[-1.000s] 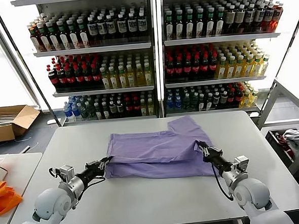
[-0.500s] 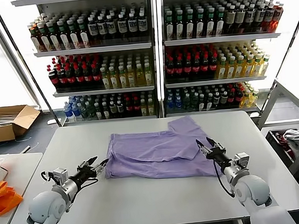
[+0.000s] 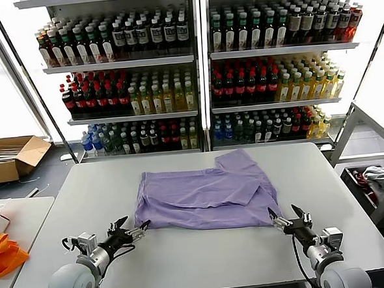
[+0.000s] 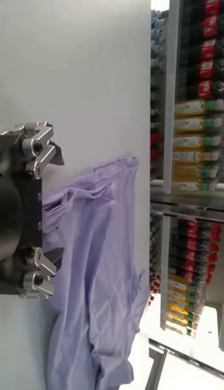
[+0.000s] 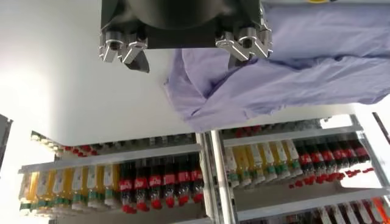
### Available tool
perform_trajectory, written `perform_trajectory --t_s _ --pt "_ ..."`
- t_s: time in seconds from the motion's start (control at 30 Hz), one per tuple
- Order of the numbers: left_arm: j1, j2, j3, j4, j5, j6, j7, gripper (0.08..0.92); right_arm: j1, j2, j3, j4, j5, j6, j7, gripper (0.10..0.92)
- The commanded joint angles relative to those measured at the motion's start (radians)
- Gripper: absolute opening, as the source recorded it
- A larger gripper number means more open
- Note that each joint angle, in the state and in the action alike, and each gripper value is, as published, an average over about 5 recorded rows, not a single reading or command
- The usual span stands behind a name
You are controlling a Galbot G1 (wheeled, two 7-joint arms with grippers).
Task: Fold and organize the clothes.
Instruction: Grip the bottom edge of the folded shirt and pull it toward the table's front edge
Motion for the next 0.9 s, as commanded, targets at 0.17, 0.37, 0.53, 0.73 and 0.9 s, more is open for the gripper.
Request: perform_trajectory --t_s 0.17,0.37,0.53,0.73,0.9 --pt "0.012 -0.014 0.007 0.025 -0.034 -0.009 -0.011 0.676 -0.039 0.023 -0.043 0.011 -0.002 -0.018 0.015 0.542" --pt "0.015 -0.010 0.005 0.041 -0.038 -0.015 0.001 0.502 -0.021 0.018 -0.058 -0.003 0.006 -0.017 0.014 0.369" --pt "0.017 -0.007 0.005 0.044 -0.044 -0.020 0.013 0.364 -0.019 0.014 -0.054 -0.004 0.008 -0.014 0.010 0.213" --pt "0.024 -0.014 -0.001 0.037 -0.043 -0.021 0.016 0.191 -0.022 0.005 -0.052 -0.002 0.007 -0.006 0.000 0.108" --pt "0.076 -0.019 -0.022 -0.014 -0.040 -0.019 0.011 0.096 -0.048 0.000 -0.044 0.022 0.007 0.002 -0.013 0.107"
